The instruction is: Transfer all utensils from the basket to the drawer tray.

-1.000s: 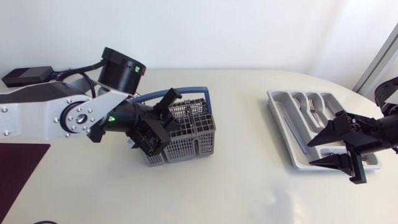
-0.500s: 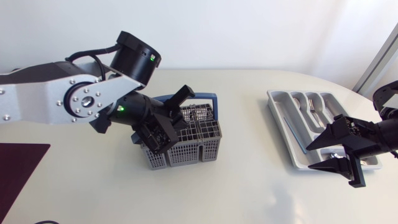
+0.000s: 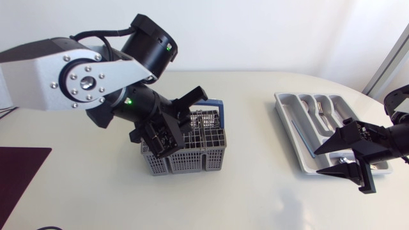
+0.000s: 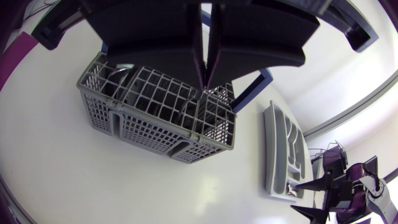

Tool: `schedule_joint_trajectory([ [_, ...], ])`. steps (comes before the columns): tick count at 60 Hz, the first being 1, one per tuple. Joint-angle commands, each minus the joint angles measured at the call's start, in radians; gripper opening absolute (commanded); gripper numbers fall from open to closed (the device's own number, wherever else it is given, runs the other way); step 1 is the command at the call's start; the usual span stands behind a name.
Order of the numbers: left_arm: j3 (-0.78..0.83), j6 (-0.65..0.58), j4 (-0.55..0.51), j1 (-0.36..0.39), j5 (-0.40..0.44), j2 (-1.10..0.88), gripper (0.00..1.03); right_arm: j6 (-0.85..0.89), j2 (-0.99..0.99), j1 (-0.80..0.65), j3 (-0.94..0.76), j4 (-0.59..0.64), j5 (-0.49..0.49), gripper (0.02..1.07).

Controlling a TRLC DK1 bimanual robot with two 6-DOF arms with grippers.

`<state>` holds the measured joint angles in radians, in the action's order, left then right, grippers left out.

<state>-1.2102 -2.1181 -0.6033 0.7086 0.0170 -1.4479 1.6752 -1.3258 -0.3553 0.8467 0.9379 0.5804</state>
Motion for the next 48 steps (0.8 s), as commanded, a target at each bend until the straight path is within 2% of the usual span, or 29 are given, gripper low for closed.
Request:
schedule_joint_trajectory([
  [1,-0.045,-0.036,-0.039,0.012,-0.017,-0.005,0.04,0.031,-0.009,-0.011,-0.031,-0.005,0.015,0.69],
  [16,-0.147,-0.026,-0.133,0.025,-0.061,0.026,0.04,0.046,0.002,-0.010,-0.044,-0.002,0.021,0.69],
  [37,-0.189,0.010,-0.145,0.054,-0.095,0.123,0.04,0.054,0.062,-0.010,-0.075,0.002,0.039,0.69],
  [48,-0.206,0.086,-0.153,0.095,-0.112,0.187,0.04,0.024,0.120,-0.011,-0.090,-0.004,0.081,0.69],
])
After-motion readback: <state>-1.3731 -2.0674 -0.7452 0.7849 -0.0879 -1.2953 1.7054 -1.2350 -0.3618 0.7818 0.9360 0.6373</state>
